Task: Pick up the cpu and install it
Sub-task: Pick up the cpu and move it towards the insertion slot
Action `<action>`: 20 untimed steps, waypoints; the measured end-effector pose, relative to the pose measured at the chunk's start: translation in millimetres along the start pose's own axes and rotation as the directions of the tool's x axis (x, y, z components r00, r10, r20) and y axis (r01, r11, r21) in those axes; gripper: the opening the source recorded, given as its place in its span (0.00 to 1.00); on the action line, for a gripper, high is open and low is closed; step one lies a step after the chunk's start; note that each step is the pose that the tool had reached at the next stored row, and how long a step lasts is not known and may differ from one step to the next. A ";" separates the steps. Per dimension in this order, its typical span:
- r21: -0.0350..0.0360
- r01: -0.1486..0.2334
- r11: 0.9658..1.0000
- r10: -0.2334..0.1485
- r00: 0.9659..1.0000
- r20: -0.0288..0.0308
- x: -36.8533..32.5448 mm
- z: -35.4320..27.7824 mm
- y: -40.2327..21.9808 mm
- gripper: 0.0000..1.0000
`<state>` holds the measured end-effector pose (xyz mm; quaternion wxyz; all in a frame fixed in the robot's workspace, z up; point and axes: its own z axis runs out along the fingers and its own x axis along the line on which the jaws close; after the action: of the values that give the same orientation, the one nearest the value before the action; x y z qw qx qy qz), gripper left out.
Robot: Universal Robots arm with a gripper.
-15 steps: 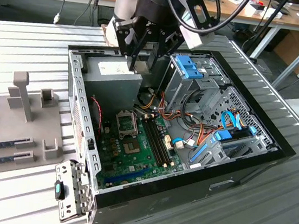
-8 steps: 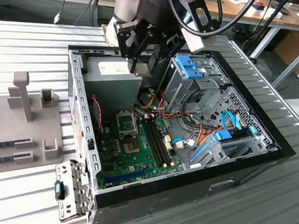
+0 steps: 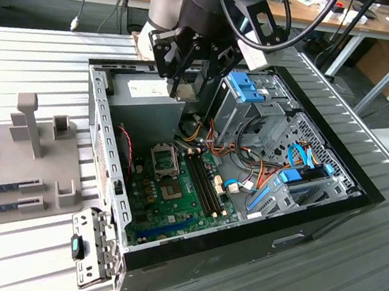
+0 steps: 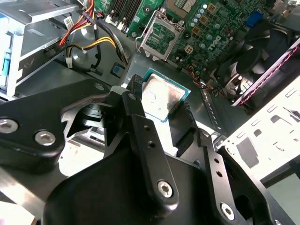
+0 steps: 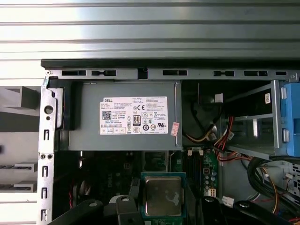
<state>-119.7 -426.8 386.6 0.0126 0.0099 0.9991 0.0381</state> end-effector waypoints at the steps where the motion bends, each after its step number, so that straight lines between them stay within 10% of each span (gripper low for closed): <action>1: 0.000 0.000 1.000 0.000 1.000 0.000 0.0 -0.1 -0.5 0.47; 20: 0.000 0.000 1.000 0.000 1.000 0.000 -0.3 -0.6 -15.8 0.47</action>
<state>-119.6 -442.6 385.9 0.0125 0.0099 0.9991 0.0381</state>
